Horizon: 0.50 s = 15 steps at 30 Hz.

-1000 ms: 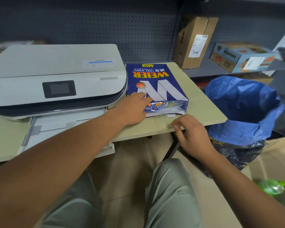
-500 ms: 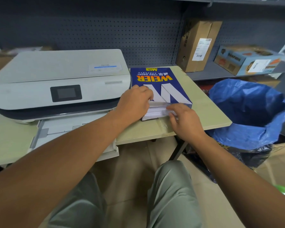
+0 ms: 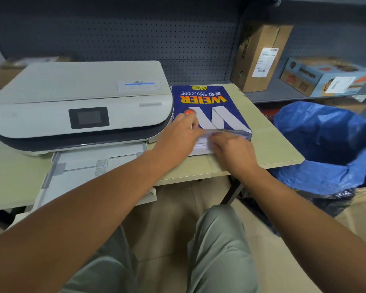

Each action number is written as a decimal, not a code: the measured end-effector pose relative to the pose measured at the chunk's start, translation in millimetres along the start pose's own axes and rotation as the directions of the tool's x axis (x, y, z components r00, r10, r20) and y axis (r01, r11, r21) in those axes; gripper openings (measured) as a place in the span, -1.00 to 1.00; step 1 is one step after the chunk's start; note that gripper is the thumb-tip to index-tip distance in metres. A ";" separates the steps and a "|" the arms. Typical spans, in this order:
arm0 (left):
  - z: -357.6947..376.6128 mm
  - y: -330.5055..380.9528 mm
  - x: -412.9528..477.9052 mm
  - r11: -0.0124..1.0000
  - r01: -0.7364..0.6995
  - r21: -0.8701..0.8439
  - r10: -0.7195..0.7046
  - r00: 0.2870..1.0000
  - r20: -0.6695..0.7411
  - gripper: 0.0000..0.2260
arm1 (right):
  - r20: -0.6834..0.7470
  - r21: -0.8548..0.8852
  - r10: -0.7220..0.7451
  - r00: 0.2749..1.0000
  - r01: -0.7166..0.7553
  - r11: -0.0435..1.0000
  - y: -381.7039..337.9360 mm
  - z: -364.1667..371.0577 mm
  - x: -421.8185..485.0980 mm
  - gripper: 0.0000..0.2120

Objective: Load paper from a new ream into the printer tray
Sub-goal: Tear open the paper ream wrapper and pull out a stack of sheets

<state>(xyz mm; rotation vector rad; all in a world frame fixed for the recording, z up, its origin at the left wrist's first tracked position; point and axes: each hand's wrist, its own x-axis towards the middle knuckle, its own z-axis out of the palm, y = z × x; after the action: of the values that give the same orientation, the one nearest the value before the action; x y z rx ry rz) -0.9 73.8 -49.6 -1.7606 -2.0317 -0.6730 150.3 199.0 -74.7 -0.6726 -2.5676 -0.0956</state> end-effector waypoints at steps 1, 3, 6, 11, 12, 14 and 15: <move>0.6 0.9 -1.2 1.000 -0.020 0.013 0.021 1.000 -0.004 -0.81 | 0.006 -0.003 0.011 1.000 -0.011 1.000 -0.4 0.2 2.2 -0.88; 2.0 1.9 -4.7 0.996 -0.070 0.052 0.071 0.997 -0.017 -0.85 | 0.020 -0.017 0.015 1.000 -0.015 1.000 -0.3 -0.7 7.9 -0.86; 2.4 1.2 -7.6 0.992 -0.106 0.063 0.109 0.993 -0.039 -0.87 | 0.036 -0.061 0.000 0.999 0.002 0.998 0.2 -3.1 15.9 -0.81; 1.8 1.8 -9.4 0.997 -0.073 0.011 0.073 0.997 -0.023 -0.77 | 0.018 -0.061 0.001 1.000 0.000 0.998 5.5 -2.3 24.1 -0.80; 2.7 1.9 -9.0 0.998 -0.064 0.009 0.064 0.998 -0.011 -0.74 | 0.026 -0.064 -0.003 1.000 0.004 0.998 6.8 -1.2 24.6 -0.81; 2.4 3.3 -7.8 0.999 -0.034 0.000 0.034 0.999 0.020 -0.66 | 0.054 -0.071 -0.016 0.998 0.020 0.997 9.1 0.6 25.7 -0.81; 1.8 4.0 -7.4 1.000 -0.014 -0.009 0.014 0.999 0.034 -0.62 | 0.060 -0.074 -0.024 0.998 0.028 0.997 10.6 1.3 26.6 -0.81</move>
<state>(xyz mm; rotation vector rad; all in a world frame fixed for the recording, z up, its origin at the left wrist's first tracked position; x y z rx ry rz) 4.3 69.3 -54.8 -1.8014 -2.0399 -0.6533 134.5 220.3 -63.8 -0.6795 -2.6413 -0.1841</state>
